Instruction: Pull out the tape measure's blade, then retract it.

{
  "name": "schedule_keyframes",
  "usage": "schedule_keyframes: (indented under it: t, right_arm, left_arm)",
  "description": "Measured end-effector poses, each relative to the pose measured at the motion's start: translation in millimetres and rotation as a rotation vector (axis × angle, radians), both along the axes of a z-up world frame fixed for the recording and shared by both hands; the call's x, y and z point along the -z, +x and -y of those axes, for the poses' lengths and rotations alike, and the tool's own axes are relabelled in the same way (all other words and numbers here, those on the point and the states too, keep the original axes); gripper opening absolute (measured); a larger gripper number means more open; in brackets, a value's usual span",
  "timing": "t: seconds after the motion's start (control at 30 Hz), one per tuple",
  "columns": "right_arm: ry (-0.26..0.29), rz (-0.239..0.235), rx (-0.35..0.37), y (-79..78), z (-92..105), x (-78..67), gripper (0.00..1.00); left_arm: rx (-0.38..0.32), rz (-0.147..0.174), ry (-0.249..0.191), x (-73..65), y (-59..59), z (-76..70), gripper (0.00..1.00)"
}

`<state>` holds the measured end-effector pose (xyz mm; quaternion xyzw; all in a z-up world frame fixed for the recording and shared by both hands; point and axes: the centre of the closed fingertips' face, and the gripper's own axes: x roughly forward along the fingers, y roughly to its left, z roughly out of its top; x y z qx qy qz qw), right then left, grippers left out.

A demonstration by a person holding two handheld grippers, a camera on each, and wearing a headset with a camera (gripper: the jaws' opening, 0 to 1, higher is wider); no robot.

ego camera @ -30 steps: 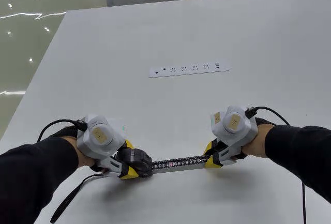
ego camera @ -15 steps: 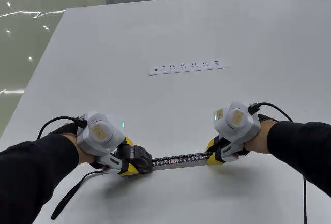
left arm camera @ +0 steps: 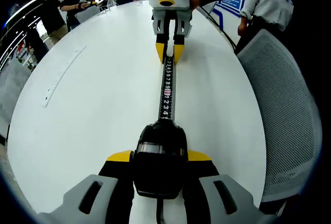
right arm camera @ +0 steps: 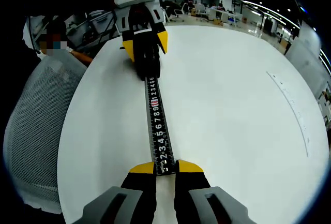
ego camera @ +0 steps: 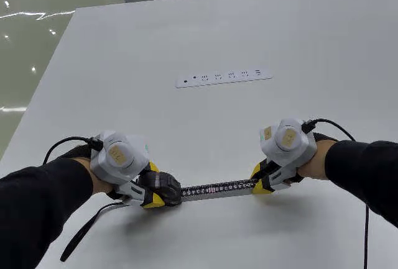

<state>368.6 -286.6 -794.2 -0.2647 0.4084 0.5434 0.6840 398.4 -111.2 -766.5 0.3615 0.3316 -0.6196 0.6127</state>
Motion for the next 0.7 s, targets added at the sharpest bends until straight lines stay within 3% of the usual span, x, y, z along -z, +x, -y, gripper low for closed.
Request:
schedule_keyframes:
  t: [0.7]
  right_arm:
    - [-0.003, 0.009, -0.001, -1.8, 6.1, 0.8, 0.08]
  left_arm:
    - [0.002, 0.0, -0.002, -0.5, -0.3, -0.4, 0.3]
